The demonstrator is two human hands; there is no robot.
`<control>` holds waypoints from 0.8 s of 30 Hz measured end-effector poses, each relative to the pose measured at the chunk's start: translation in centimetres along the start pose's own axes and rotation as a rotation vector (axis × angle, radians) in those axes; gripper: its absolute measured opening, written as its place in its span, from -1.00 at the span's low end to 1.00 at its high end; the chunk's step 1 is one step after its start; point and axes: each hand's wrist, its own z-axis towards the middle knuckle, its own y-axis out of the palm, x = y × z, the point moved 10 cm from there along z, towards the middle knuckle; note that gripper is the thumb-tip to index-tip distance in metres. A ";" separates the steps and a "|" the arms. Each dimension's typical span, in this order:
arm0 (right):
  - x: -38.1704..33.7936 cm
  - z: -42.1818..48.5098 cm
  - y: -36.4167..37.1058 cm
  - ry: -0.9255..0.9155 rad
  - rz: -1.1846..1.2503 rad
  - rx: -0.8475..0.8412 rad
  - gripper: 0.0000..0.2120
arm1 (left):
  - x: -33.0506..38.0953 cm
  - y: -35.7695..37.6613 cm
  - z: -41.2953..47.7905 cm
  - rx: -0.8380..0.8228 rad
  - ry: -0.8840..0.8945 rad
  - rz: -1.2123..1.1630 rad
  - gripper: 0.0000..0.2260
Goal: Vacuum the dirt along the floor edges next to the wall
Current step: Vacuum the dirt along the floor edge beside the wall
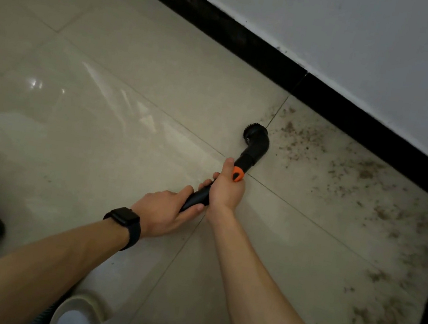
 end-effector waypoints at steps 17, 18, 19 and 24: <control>-7.7 5.1 3.0 -0.023 0.097 -0.029 -0.68 | 2.1 -5.3 8.2 0.056 -0.004 -0.181 -0.59; -8.0 5.5 2.7 -0.027 0.091 -0.009 -0.68 | 2.4 -5.4 8.7 0.056 0.005 -0.178 -0.58; -8.3 5.9 2.3 -0.036 0.084 0.013 -0.67 | 2.8 -5.4 9.2 0.055 0.016 -0.175 -0.57; -10.5 8.0 1.1 -0.076 0.053 0.070 -0.66 | 4.6 -5.4 11.7 0.048 0.044 -0.201 -0.58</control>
